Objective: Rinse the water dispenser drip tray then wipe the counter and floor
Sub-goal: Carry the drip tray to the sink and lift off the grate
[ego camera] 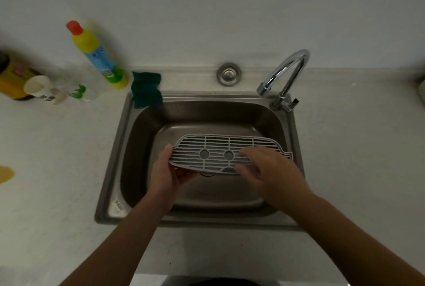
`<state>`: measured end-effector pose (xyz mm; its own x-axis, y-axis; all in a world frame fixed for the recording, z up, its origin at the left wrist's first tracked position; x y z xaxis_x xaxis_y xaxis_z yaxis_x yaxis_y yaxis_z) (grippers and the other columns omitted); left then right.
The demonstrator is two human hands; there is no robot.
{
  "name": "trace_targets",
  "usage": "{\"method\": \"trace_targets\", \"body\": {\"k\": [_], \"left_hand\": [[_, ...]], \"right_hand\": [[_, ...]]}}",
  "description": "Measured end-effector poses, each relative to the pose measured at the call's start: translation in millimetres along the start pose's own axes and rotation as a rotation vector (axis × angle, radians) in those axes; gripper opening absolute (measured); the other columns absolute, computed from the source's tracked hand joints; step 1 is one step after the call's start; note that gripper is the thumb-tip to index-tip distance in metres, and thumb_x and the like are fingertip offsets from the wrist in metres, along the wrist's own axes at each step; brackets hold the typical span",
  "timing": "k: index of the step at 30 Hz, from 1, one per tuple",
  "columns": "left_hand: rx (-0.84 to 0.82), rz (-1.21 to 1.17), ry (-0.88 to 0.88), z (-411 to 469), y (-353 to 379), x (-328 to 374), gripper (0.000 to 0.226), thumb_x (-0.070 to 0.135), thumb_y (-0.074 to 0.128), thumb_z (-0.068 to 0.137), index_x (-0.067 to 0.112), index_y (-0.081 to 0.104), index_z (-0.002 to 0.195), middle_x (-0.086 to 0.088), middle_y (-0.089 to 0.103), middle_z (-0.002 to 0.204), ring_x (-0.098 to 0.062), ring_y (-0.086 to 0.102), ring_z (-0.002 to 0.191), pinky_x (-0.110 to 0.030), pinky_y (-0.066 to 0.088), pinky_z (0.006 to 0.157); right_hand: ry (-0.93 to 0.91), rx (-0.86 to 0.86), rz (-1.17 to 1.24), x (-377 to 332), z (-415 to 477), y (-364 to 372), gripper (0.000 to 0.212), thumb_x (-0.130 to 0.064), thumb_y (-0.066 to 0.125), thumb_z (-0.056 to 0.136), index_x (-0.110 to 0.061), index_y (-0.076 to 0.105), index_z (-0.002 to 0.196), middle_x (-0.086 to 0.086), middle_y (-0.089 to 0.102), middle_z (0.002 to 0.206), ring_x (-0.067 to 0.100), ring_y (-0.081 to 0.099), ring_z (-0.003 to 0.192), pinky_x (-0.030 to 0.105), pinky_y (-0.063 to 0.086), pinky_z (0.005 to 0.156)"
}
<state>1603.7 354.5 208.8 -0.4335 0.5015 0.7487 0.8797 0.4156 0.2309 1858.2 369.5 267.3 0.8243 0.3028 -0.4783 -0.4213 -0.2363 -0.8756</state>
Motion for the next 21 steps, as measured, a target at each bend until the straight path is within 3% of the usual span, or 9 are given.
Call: {"method": "trace_targets", "body": {"k": [2, 6, 11, 13, 17, 21], "left_hand": [[-0.009, 0.004, 0.007, 7, 0, 1, 0.046, 0.051, 0.041, 0.104, 0.024, 0.078, 0.11, -0.014, 0.078, 0.115, -0.031, 0.076, 0.105, -0.038, 0.064, 0.074], [-0.004, -0.016, 0.001, 26, -5, 4, 0.05, 0.05, 0.043, 0.104, 0.013, 0.069, 0.126, -0.018, 0.077, 0.117, -0.034, 0.074, 0.107, -0.043, 0.064, 0.077], [-0.045, -0.003, -0.019, 51, -10, 1, 0.049, 0.053, 0.047, 0.1, 0.017, 0.073, 0.118, -0.017, 0.077, 0.116, -0.033, 0.075, 0.106, -0.044, 0.063, 0.078], [-0.051, -0.006, -0.025, 61, -10, 0, 0.05, 0.055, 0.05, 0.096, 0.017, 0.073, 0.118, -0.018, 0.077, 0.116, -0.033, 0.075, 0.106, -0.043, 0.063, 0.077], [-0.067, -0.026, -0.051, 74, -8, 0, 0.054, 0.055, 0.052, 0.095, 0.013, 0.071, 0.123, -0.019, 0.076, 0.117, -0.032, 0.075, 0.104, -0.041, 0.062, 0.076], [-0.055, -0.042, -0.062, 78, -4, -2, 0.048, 0.054, 0.05, 0.097, 0.018, 0.076, 0.115, -0.018, 0.077, 0.117, -0.031, 0.075, 0.105, -0.04, 0.063, 0.075]], "right_hand": [[-0.081, -0.115, -0.089, -10, 21, 11, 0.039, -0.059, 0.042, 0.097, -0.038, 0.055, 0.127, -0.013, 0.068, 0.111, 0.004, 0.06, 0.094, 0.029, 0.054, 0.084], [-0.083, -0.2, -0.132, -14, 50, 17, 0.028, -0.057, 0.048, 0.098, -0.036, 0.06, 0.11, -0.012, 0.065, 0.096, 0.008, 0.057, 0.083, 0.034, 0.054, 0.08], [-0.017, -0.364, -0.179, -18, 77, 14, 0.025, -0.054, 0.053, 0.099, -0.032, 0.057, 0.111, -0.006, 0.069, 0.103, 0.016, 0.064, 0.09, 0.041, 0.055, 0.084], [-0.031, -0.357, -0.266, -19, 84, 15, 0.028, -0.054, 0.05, 0.1, -0.031, 0.055, 0.116, -0.004, 0.069, 0.106, 0.018, 0.064, 0.091, 0.043, 0.056, 0.085], [-0.131, -0.24, -0.421, -16, 85, 17, 0.035, -0.054, 0.043, 0.103, -0.026, 0.052, 0.122, -0.001, 0.067, 0.105, 0.017, 0.063, 0.085, 0.034, 0.053, 0.074], [-0.133, -0.225, -0.426, -11, 81, 5, 0.039, -0.057, 0.039, 0.102, -0.026, 0.052, 0.123, -0.002, 0.066, 0.101, 0.015, 0.062, 0.08, 0.032, 0.053, 0.07]]}}
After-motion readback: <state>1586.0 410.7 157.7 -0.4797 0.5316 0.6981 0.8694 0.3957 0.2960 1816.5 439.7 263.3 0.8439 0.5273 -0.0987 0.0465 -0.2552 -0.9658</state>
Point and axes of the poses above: each hand's wrist, its own z-axis towards the middle knuckle, its own y-axis out of the palm, x = y × z, the point moved 1 cm from there along z, towards the middle knuckle
